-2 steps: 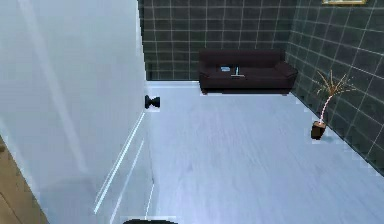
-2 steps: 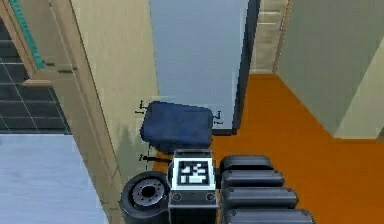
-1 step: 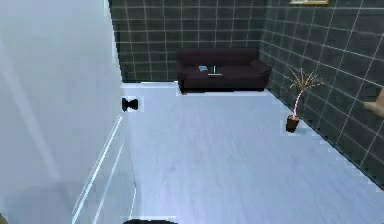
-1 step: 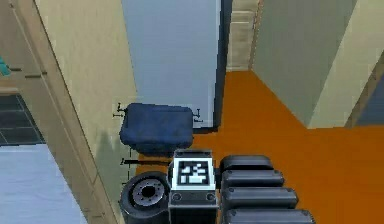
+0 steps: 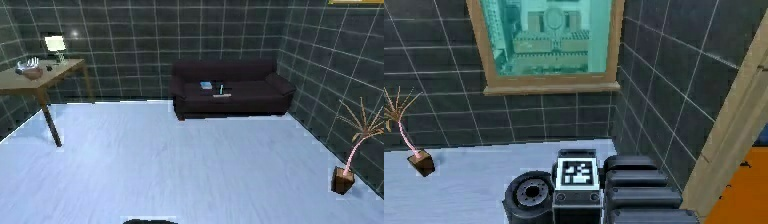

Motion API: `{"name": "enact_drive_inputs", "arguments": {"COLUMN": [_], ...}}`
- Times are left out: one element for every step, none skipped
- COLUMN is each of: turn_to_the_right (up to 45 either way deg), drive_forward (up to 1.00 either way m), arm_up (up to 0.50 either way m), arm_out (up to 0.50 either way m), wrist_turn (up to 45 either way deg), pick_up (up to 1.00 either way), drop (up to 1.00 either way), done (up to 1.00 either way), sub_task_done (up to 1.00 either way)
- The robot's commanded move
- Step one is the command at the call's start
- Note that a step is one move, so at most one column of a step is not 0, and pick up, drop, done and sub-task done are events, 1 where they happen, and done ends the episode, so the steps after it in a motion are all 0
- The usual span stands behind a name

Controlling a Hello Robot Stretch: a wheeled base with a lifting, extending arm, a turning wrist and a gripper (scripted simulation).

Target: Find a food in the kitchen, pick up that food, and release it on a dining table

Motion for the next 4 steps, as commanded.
{"name": "enact_drive_inputs", "arguments": {"turn_to_the_right": [-3.0,0.0,-24.0,0.0], "drive_forward": [0.00,0.40,0.00,1.00], "arm_up": [0.00,0.00,0.00,0.00], "arm_out": [0.00,0.00,0.00,0.00], "wrist_turn": [0.0,0.0,0.0,0.0], "pick_up": [0.00,0.00,0.00,0.00], "drop": [0.00,0.00,0.00,0.00], "done": [0.00,0.00,0.00,0.00], "sub_task_done": [0.00,0.00,0.00,0.00]}}
